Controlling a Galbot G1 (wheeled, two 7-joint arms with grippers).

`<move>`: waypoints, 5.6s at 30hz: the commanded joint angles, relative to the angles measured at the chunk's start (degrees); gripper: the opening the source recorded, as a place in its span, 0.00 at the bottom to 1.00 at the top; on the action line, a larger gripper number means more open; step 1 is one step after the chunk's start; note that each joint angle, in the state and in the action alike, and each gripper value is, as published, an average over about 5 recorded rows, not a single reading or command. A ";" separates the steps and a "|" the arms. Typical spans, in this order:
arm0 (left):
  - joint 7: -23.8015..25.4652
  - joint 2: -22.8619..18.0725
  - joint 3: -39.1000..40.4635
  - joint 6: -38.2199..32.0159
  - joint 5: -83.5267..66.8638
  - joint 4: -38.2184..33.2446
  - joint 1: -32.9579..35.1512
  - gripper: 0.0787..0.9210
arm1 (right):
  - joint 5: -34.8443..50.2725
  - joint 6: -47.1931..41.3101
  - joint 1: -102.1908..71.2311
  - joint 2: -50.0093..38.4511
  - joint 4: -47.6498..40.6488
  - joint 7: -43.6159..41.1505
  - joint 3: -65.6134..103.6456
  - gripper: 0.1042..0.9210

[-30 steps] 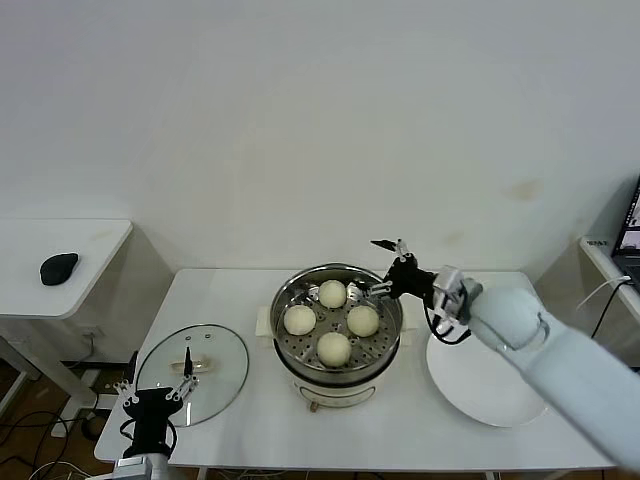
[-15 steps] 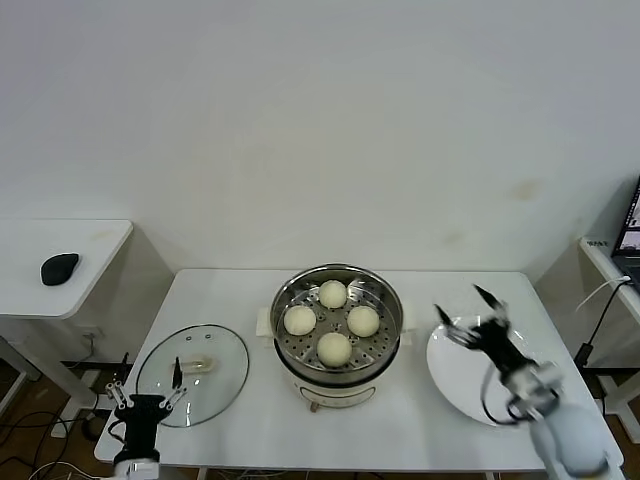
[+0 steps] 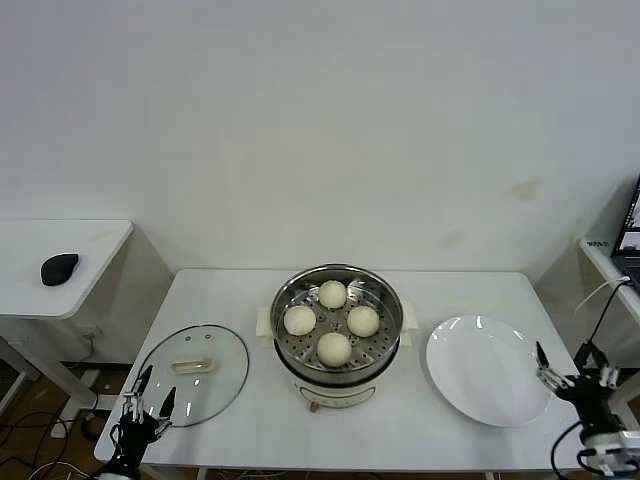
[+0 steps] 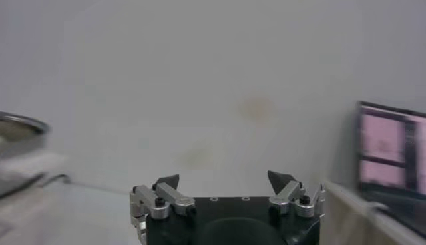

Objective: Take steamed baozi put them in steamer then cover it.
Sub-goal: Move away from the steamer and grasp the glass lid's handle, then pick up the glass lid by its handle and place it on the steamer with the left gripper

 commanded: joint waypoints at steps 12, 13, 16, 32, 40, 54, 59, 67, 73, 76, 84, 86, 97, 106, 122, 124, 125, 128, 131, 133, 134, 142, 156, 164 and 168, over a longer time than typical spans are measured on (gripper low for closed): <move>0.95 6.54 7.22 0.09 8.98 15.45 -18.53 0.88 | -2.74 0.57 -3.84 6.09 0.63 1.17 5.41 0.88; 1.01 6.54 7.58 0.16 8.84 15.74 -19.17 0.88 | -2.91 0.50 -3.86 6.15 0.59 1.01 5.41 0.88; 1.49 6.43 8.67 0.55 8.52 16.45 -20.53 0.88 | -2.98 0.40 -3.76 6.30 0.33 0.97 5.39 0.88; 1.97 4.93 11.00 0.77 8.68 23.80 -26.30 0.88 | -3.58 0.58 -3.66 6.51 -0.89 0.80 4.71 0.88; 2.95 4.99 11.06 0.68 7.86 24.49 -26.41 0.74 | -3.84 0.57 -3.53 6.46 -1.22 0.74 4.15 0.88; 0.67 3.65 11.02 -0.77 6.74 28.07 -27.54 0.26 | -4.55 0.85 -3.59 6.70 -1.73 0.64 2.90 0.88; -1.31 3.07 10.80 -1.37 5.61 28.14 -27.28 0.11 | -4.70 0.98 -3.72 6.66 -1.70 0.57 2.90 0.88; -3.48 2.58 9.05 -0.54 4.88 19.96 -23.28 0.08 | -4.85 1.04 -3.77 6.37 -1.59 0.41 2.74 0.88; -1.47 3.70 5.76 3.28 4.88 9.34 -17.43 0.08 | -5.03 1.21 -3.80 5.96 -1.41 0.24 2.10 0.88; 0.73 5.08 3.38 5.24 4.61 3.70 -14.09 0.08 | -5.08 1.30 -3.85 5.78 -1.17 0.19 1.77 0.88; 11.53 10.39 -3.98 10.67 2.01 -9.56 -7.32 0.08 | -5.42 1.49 -4.51 5.40 -0.42 -0.01 1.17 0.88; 14.15 11.17 -4.91 12.17 1.35 -12.29 -6.69 0.08 | -5.63 1.50 -4.73 5.37 -0.11 -0.10 0.95 0.88; 20.78 15.60 4.80 21.51 -4.40 -23.55 -13.52 0.08 | -8.51 2.12 -4.05 6.50 0.37 -0.36 -3.90 0.88; 25.46 12.64 25.23 27.41 2.43 -20.29 -28.92 0.08 | -14.82 3.56 -2.23 7.38 -1.81 0.24 -6.74 0.88; 34.77 -5.20 36.32 33.49 18.38 -16.26 -38.20 0.08 | -19.16 3.60 0.38 9.40 -3.72 0.63 -9.29 0.88; 34.85 -7.69 37.20 33.67 19.56 -15.35 -38.53 0.08 | -19.29 3.70 0.37 9.49 -3.90 0.68 -9.34 0.88; 34.84 -9.04 37.65 33.72 20.24 -14.82 -38.62 0.08 | -19.35 3.78 0.33 9.50 -4.00 0.70 -9.34 0.88; 34.75 -12.54 38.79 33.74 22.22 -13.21 -38.48 0.08 | -19.45 4.04 0.14 9.47 -4.27 0.76 -9.32 0.88; 34.78 -14.77 39.67 33.75 23.54 -11.93 -38.01 0.08 | -19.52 4.25 0.01 9.45 -4.47 0.80 -9.25 0.88; 34.79 -15.94 40.03 33.73 24.28 -11.12 -37.75 0.08 | -19.54 4.38 0.00 9.44 -4.63 0.83 -9.20 0.88; 34.80 -16.51 40.16 33.70 24.67 -10.72 -37.69 0.08 | -19.55 4.43 0.01 9.43 -4.72 0.86 -9.18 0.88; 34.82 -19.25 41.03 33.44 27.23 -8.11 -37.45 0.08 | -19.64 4.80 0.04 9.37 -5.32 1.11 -9.12 0.88; 34.72 -19.92 40.77 32.62 29.57 -6.11 -35.92 0.08 | -19.33 5.52 0.26 9.07 -5.99 1.66 -9.18 0.88; 34.43 -20.11 40.21 32.26 29.97 -5.29 -36.11 0.08 | -19.33 5.64 0.25 8.92 -6.17 1.65 -9.28 0.88; 34.38 -20.27 40.18 32.21 30.22 -4.78 -36.28 0.08 | -19.38 5.78 0.28 8.91 -6.51 1.62 -9.37 0.88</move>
